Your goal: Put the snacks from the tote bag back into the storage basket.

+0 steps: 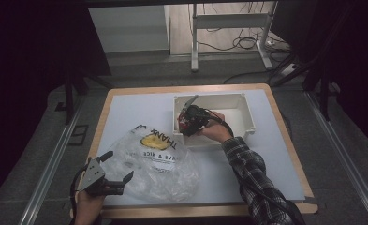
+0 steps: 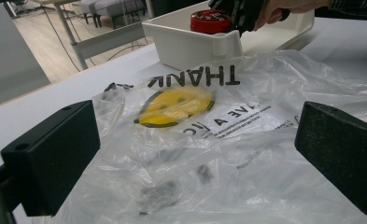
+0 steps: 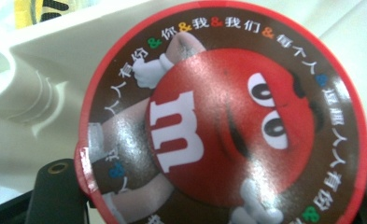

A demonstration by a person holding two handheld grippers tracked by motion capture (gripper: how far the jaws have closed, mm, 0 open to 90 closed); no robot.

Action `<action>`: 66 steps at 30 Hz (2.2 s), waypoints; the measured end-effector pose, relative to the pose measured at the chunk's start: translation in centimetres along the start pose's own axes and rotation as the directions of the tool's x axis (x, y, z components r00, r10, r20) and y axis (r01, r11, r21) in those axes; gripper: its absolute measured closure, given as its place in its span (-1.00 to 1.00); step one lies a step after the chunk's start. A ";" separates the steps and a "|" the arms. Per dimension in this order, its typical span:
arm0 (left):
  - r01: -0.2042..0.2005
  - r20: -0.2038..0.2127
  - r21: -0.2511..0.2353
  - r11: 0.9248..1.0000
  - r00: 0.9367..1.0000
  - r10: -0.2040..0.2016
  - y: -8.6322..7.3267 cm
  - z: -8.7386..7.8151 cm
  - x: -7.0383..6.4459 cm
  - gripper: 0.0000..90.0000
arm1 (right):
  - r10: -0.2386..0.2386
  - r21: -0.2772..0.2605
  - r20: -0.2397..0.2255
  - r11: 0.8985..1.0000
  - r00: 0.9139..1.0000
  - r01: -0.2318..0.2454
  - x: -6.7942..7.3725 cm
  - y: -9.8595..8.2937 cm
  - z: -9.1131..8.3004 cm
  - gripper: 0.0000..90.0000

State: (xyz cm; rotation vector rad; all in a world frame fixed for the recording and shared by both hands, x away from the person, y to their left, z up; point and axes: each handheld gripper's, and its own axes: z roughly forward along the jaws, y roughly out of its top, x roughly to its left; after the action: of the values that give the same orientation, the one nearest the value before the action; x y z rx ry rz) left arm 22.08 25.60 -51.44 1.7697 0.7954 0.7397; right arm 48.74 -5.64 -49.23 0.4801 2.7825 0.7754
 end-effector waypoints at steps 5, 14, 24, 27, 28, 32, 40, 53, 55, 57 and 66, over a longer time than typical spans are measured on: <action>0.000 0.001 0.000 1.000 1.000 0.000 0.0 0.0 0.0 -1.00 | -0.001 0.002 -0.007 1.000 1.000 0.001 0.1 0.0 0.3 -0.43; -0.006 0.000 0.004 1.000 1.000 0.006 0.0 0.0 0.0 -1.00 | -0.001 0.012 -0.011 1.000 1.000 0.001 0.2 -0.1 0.8 -0.43; -0.007 0.000 0.006 1.000 1.000 0.007 0.0 0.0 0.0 -1.00 | 0.004 0.020 -0.019 1.000 1.000 -0.004 0.0 -0.4 1.2 -0.43; -0.006 0.000 0.004 1.000 1.000 0.006 0.0 0.0 0.0 -1.00 | 0.007 0.021 -0.020 1.000 1.000 -0.007 -0.1 -0.4 1.3 -0.43; -0.007 -0.001 0.006 1.000 1.000 0.007 0.0 0.0 0.0 -1.00 | 0.011 0.019 -0.023 1.000 1.000 -0.011 -0.1 -0.5 1.3 -0.43; -0.007 0.000 0.006 1.000 1.000 0.007 0.0 0.0 0.0 -1.00 | 0.012 0.016 -0.027 1.000 1.000 -0.012 -0.2 -0.5 1.4 -0.43; -0.008 -0.001 0.008 1.000 1.000 0.008 0.0 0.0 0.0 -1.00 | 0.015 0.019 -0.049 1.000 0.999 -0.014 -0.5 -0.5 1.5 -0.44; -0.009 -0.002 0.008 1.000 1.000 0.009 0.0 0.0 0.0 -1.00 | -0.001 0.005 -0.080 1.000 0.997 0.002 -0.8 -0.6 1.4 -0.68; -0.009 -0.002 0.007 1.000 1.000 0.009 0.0 0.0 0.0 -1.00 | -0.003 0.000 -0.078 1.000 0.997 0.003 -0.8 -0.7 1.4 -0.70; -0.009 -0.002 0.008 1.000 1.000 0.009 0.0 0.0 0.0 -1.00 | -0.006 -0.007 -0.083 1.000 0.997 0.006 -0.8 -0.7 1.4 -0.71; -0.009 -0.003 0.008 1.000 1.000 0.009 0.0 0.0 -0.1 -1.00 | -0.015 -0.020 -0.070 1.000 0.997 0.013 -0.6 -0.6 1.0 -0.74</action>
State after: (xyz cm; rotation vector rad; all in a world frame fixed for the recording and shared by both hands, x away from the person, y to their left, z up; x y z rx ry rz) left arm 22.07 25.54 -51.45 1.7808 0.7936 0.7466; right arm 49.47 -5.89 -50.28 0.4379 2.8366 0.8304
